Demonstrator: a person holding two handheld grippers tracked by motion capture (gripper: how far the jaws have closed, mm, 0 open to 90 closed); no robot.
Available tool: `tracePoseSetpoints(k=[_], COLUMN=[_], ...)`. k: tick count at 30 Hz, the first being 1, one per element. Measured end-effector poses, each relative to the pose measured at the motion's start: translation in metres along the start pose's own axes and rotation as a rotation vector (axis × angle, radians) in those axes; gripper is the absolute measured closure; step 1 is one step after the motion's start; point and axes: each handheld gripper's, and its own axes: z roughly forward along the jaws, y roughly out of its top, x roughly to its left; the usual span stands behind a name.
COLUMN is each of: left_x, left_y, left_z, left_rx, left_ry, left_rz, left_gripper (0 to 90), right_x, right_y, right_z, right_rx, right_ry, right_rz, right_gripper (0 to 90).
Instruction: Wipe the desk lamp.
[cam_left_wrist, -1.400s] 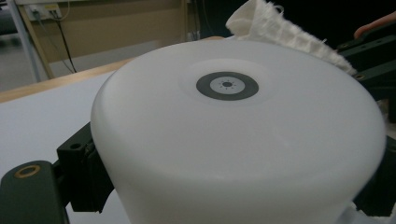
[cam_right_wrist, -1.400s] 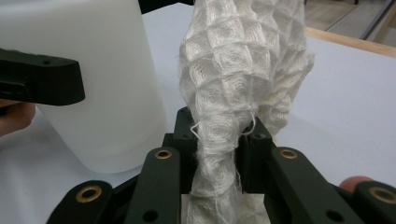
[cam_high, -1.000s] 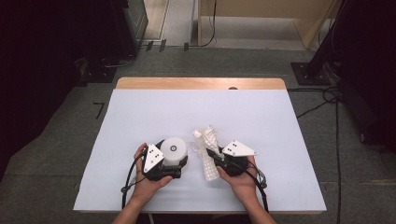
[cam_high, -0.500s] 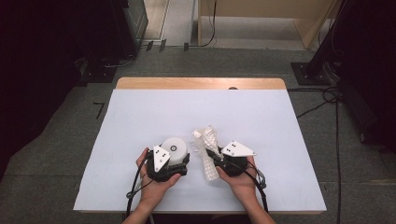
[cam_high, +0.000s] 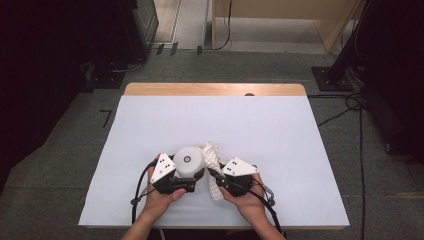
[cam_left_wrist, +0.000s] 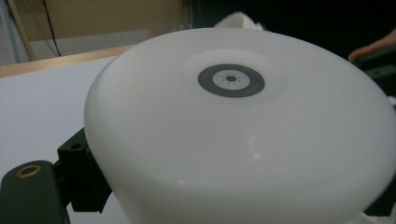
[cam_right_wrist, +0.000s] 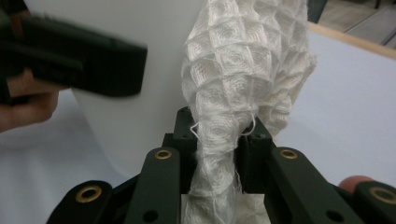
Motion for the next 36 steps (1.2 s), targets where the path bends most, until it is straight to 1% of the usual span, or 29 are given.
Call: tracePoseSetpoints(k=[2, 3, 6, 8, 10, 12, 16, 17, 18, 20, 23, 25, 27, 28, 29, 30, 31, 33, 34, 36], left_x=[-0.001, -0.003, -0.005, -0.004, -0.003, 0.0, 0.007, 0.008, 0.009, 0.009, 0.005, 0.002, 0.0, 0.0, 0.0, 0.001, 0.002, 0.003, 0.003, 0.003], left_y=[-0.001, -0.002, -0.002, -0.001, 0.0, 0.002, 0.005, 0.005, 0.005, 0.004, 0.002, 0.0, 0.001, 0.001, 0.002, 0.003, 0.004, 0.006, 0.006, 0.006], left_z=[0.002, 0.004, 0.005, 0.004, 0.001, -0.002, -0.007, -0.007, -0.008, -0.007, -0.001, 0.002, 0.002, 0.002, 0.001, 0.0, -0.002, -0.004, -0.005, -0.005], left_rx=[0.01, 0.019, 0.026, 0.015, 0.004, -0.004, -0.022, -0.025, -0.026, -0.02, 0.014, 0.025, 0.022, 0.016, 0.011, -0.002, -0.016, -0.042, -0.052, -0.06], left_ry=[-0.019, -0.021, -0.021, -0.026, -0.025, -0.02, -0.007, -0.005, -0.006, -0.01, -0.015, -0.016, -0.018, -0.018, -0.017, -0.016, -0.016, -0.018, -0.017, -0.015], left_rz=[0.011, 0.018, 0.036, 0.03, 0.029, 0.023, 0.007, 0.004, 0.0, 0.002, 0.032, 0.046, 0.051, 0.048, 0.048, 0.044, 0.039, 0.031, 0.034, 0.041], left_gripper=[8.6, 8.6, 8.6, 8.6, 8.6, 8.6, 8.6, 8.6, 8.6, 8.6, 8.7, 8.6, 8.6, 8.6, 8.6, 8.6, 8.6, 8.7, 8.6, 8.6], right_x=[-0.002, -0.003, 0.0, 0.001, 0.0, 0.0, -0.003, -0.003, -0.003, -0.003, -0.003, -0.002, -0.001, -0.001, -0.002, -0.003, -0.003, -0.004, -0.005, -0.009], right_y=[0.004, 0.007, 0.014, 0.017, 0.015, 0.009, -0.003, -0.004, -0.005, -0.003, 0.002, 0.005, 0.008, 0.008, 0.008, 0.007, 0.005, -0.001, -0.004, -0.009], right_z=[-0.007, -0.01, -0.02, -0.022, -0.019, -0.012, 0.004, 0.006, 0.007, 0.005, -0.002, -0.007, -0.011, -0.012, -0.012, -0.011, -0.008, 0.0, 0.004, 0.008], right_rx=[-0.028, -0.045, -0.086, -0.094, -0.081, -0.041, 0.048, 0.06, 0.066, 0.052, 0.01, -0.02, -0.04, -0.044, -0.043, -0.038, -0.023, 0.03, 0.059, 0.085], right_ry=[0.005, 0.008, -0.007, -0.008, 0.001, 0.004, 0.045, 0.051, 0.055, 0.052, 0.047, 0.026, 0.009, 0.009, 0.013, 0.019, 0.024, 0.029, 0.036, 0.044], right_rz=[0.017, 0.014, -0.015, -0.032, -0.022, -0.011, 0.011, 0.016, 0.023, 0.016, 0.017, 0.004, -0.015, -0.019, -0.013, -0.014, -0.012, -0.014, -0.008, 0.013], right_gripper=[72.7, 72.7, 72.7, 72.7, 72.7, 72.7, 72.7, 72.7, 72.7, 72.7, 72.6, 72.6, 72.6, 72.6, 72.6, 72.6, 72.6, 72.5, 72.5, 72.5])
